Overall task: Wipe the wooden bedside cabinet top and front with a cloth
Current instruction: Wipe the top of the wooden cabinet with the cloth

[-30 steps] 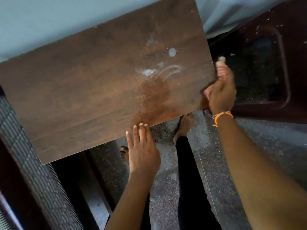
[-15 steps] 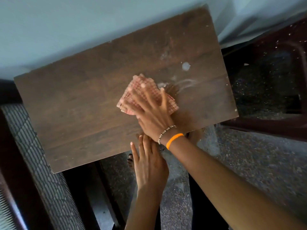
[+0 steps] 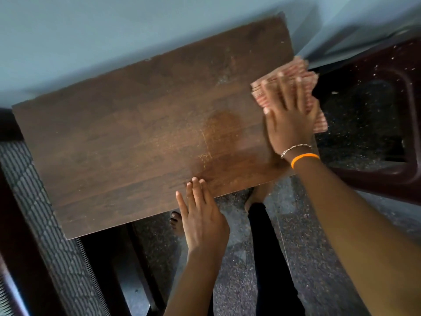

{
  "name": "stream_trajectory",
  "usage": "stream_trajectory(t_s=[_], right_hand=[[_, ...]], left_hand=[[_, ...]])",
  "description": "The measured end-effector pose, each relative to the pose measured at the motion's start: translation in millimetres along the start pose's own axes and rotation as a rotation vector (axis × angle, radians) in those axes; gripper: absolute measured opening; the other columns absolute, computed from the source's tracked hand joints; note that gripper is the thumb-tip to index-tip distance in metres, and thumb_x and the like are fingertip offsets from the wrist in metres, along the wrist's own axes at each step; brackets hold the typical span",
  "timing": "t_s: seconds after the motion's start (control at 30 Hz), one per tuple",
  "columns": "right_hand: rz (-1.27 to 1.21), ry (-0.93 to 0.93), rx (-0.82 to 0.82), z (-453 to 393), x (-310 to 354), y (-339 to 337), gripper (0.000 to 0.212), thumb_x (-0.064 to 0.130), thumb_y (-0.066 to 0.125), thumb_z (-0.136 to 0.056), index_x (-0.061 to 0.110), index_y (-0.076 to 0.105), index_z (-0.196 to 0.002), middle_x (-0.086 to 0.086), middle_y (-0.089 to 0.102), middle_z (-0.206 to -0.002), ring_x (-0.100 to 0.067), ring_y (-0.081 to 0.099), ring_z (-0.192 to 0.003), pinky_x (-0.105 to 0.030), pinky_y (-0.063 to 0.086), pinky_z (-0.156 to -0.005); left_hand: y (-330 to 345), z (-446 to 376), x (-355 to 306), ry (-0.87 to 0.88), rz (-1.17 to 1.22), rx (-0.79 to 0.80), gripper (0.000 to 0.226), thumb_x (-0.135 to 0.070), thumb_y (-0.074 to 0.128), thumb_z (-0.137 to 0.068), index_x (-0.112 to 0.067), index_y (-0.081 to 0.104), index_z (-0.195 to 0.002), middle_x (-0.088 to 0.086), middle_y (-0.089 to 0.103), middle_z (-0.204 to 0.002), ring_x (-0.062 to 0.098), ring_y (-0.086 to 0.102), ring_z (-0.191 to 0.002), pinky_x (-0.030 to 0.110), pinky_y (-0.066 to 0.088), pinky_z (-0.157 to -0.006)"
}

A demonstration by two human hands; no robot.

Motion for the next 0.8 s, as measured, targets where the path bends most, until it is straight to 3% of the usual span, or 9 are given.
stream_trajectory(t_s=[0.07, 0.2, 0.37, 0.4, 0.5, 0.57, 0.63, 0.7, 0.8], right_hand=[[-0.130, 0.138, -0.064, -6.6, -31.2, -8.0, 0.057, 0.023, 0.038, -0.093, 0.033, 0.023, -0.147, -0.002, 0.025, -0.155, -0.036, 0.035, -0.133, -0.047, 0.036, -0.100], [-0.443, 0.382, -0.203, -6.3, -64.9, -21.2, 0.051, 0.018, 0.031, -0.091, 0.019, 0.040, -0.142, -0.011, 0.050, -0.137, -0.036, 0.050, -0.114, -0.037, 0.039, -0.093], [-0.202, 0.101, -0.288, -5.6, 21.5, -59.5, 0.053, 0.019, 0.038, -0.090, 0.025, 0.038, -0.143, -0.007, 0.041, -0.146, -0.036, 0.048, -0.112, -0.038, 0.038, -0.088], [-0.183, 0.058, -0.276, -9.6, 43.2, -58.4, 0.055, 0.019, 0.042, -0.088, 0.028, 0.038, -0.142, -0.006, 0.040, -0.147, -0.035, 0.047, -0.113, -0.041, 0.040, -0.087], [-0.175, -0.062, -0.207, -25.0, 111.3, -40.6, 0.058, 0.019, 0.056, -0.082, 0.036, 0.044, -0.136, 0.000, 0.045, -0.145, -0.033, 0.048, -0.113, -0.044, 0.045, -0.078], [-0.137, -0.154, -0.119, -35.9, 151.8, -24.8, 0.060, 0.021, 0.061, -0.081, 0.038, 0.044, -0.136, 0.002, 0.044, -0.146, -0.034, 0.048, -0.118, -0.044, 0.044, -0.080], [-0.056, -0.248, 0.042, -44.8, 183.2, 2.2, 0.056, 0.032, 0.050, -0.090, 0.038, 0.031, -0.143, 0.002, 0.028, -0.155, -0.036, 0.031, -0.137, -0.055, 0.032, -0.096], [-0.006, -0.302, 0.124, -47.3, 196.1, 22.8, 0.056, 0.044, 0.036, -0.096, 0.035, 0.016, -0.148, 0.001, 0.010, -0.159, -0.034, 0.006, -0.146, -0.068, 0.009, -0.107], [0.040, -0.371, 0.082, -51.0, 192.9, 25.8, 0.056, 0.044, 0.034, -0.096, 0.037, 0.013, -0.148, 0.003, 0.008, -0.160, -0.030, 0.005, -0.147, -0.069, 0.002, -0.109]], left_hand=[[-9.2, -5.1, -4.1, -0.009, 0.033, -0.042, 0.084, -0.022, 0.080, -0.053, 0.004, 0.050, -0.127, 0.021, 0.053, -0.131, 0.035, 0.050, -0.123, 0.054, 0.029, -0.104], [-18.3, -21.7, -7.9, -0.001, 0.001, -0.076, 0.092, -0.022, 0.079, -0.059, 0.000, 0.038, -0.137, 0.018, 0.044, -0.141, 0.033, 0.043, -0.130, 0.051, 0.021, -0.108], [-19.3, -35.9, -9.9, 0.038, -0.053, -0.028, 0.089, -0.025, 0.060, -0.085, -0.003, -0.002, -0.146, 0.017, 0.008, -0.156, 0.031, 0.009, -0.144, 0.049, -0.008, -0.110], [-19.6, -36.5, -10.6, 0.041, -0.075, -0.020, 0.089, -0.025, 0.061, -0.085, -0.001, -0.001, -0.145, 0.018, 0.009, -0.155, 0.031, 0.011, -0.144, 0.050, -0.008, -0.110], [-19.9, -39.8, -9.6, 0.020, -0.108, -0.052, 0.088, -0.024, 0.080, -0.063, 0.002, 0.038, -0.136, 0.019, 0.045, -0.140, 0.031, 0.044, -0.129, 0.050, 0.020, -0.110], [-17.4, -41.2, -10.5, 0.036, -0.089, -0.090, 0.084, -0.021, 0.083, -0.054, 0.002, 0.050, -0.128, 0.020, 0.055, -0.131, 0.032, 0.053, -0.121, 0.051, 0.029, -0.106], [-17.0, -41.8, -11.8, 0.059, -0.081, -0.141, 0.072, -0.018, 0.076, -0.062, 0.003, 0.051, -0.126, 0.022, 0.055, -0.129, 0.034, 0.054, -0.119, 0.053, 0.028, -0.107], [-15.4, -41.4, -12.7, 0.067, -0.075, -0.153, 0.056, -0.013, 0.059, -0.073, 0.003, 0.052, -0.126, 0.023, 0.054, -0.130, 0.036, 0.053, -0.119, 0.056, 0.024, -0.108], [-13.6, -41.1, -9.1, 0.026, -0.067, -0.112, 0.070, -0.015, 0.070, -0.066, 0.002, 0.048, -0.130, 0.021, 0.051, -0.134, 0.035, 0.049, -0.124, 0.052, 0.016, -0.108]])
Point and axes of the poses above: each hand's wrist, its own z-axis away from the middle knuckle, its own y-axis out of the palm, x = y × z, the point moved 8 cm from there along -z, towards the middle knuckle
